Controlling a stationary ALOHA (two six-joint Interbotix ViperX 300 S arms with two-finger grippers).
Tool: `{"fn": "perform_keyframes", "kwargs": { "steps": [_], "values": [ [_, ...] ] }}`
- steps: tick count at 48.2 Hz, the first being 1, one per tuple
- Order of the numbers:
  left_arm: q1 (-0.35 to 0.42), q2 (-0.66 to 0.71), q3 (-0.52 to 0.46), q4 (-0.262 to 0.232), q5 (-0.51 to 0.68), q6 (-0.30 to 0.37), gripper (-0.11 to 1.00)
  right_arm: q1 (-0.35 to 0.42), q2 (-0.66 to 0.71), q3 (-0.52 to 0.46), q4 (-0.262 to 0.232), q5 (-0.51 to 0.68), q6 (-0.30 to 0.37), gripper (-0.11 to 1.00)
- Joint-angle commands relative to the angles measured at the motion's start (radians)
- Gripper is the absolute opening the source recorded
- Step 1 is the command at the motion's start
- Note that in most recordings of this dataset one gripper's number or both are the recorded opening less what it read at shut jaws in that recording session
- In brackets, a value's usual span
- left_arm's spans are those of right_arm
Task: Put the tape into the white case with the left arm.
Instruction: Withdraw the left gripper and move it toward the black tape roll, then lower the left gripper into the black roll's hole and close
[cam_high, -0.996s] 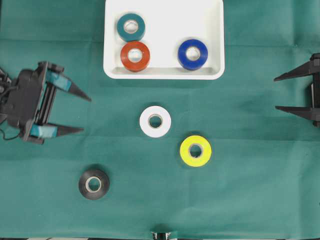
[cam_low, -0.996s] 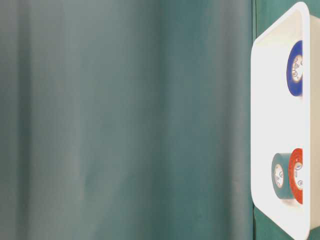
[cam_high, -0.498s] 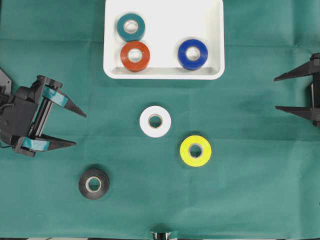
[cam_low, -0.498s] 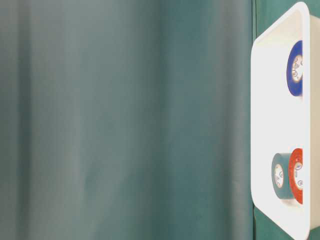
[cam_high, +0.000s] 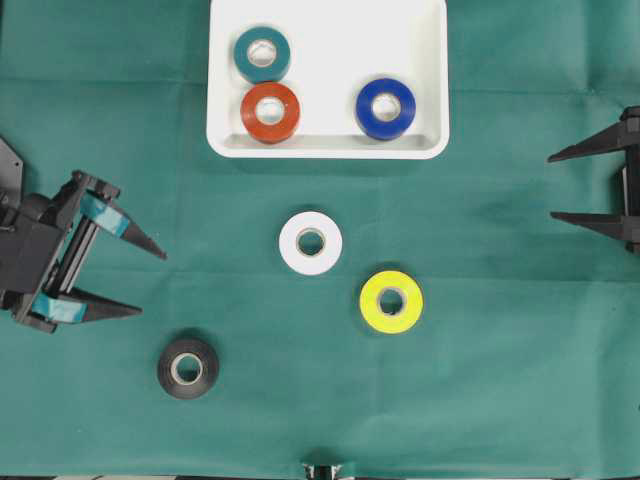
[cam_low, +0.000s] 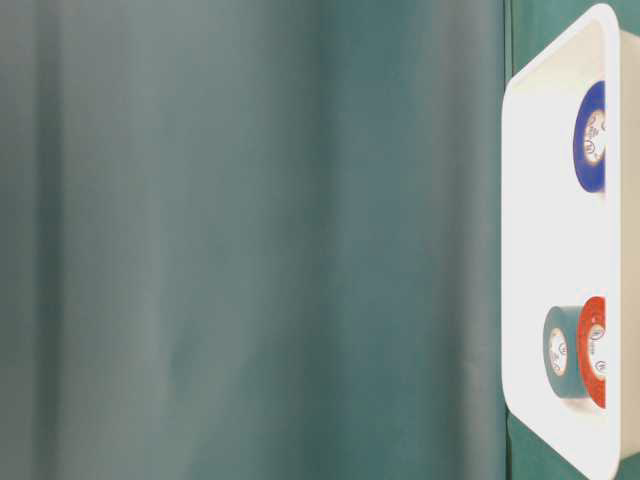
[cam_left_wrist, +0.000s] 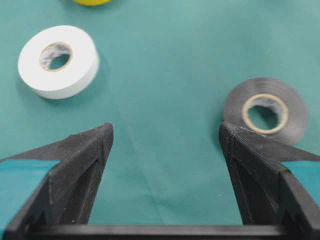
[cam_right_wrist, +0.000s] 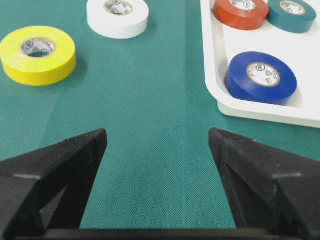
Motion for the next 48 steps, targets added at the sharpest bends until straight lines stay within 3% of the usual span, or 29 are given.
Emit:
{"fn": "perform_keyframes", "kwargs": {
  "steps": [1,8,18,25,48],
  "values": [
    [-0.011,0.000,0.000,-0.002,-0.015,-0.011,0.85,0.000,0.006,-0.011,-0.002,-0.009,0.002,0.86],
    [-0.011,0.023,0.009,-0.002,-0.060,-0.014,0.85,-0.002,0.008,-0.012,-0.002,-0.009,0.002,0.86],
    [-0.025,0.273,-0.074,-0.002,-0.112,-0.012,0.85,0.000,0.008,-0.012,-0.002,-0.009,0.002,0.86],
    [-0.038,0.371,-0.115,-0.002,-0.114,-0.015,0.85,0.000,0.006,-0.011,-0.002,-0.009,0.002,0.86],
    [-0.107,0.499,-0.196,-0.002,-0.133,-0.091,0.85,0.000,0.008,-0.011,-0.002,-0.009,0.002,0.86]
  ]
}}
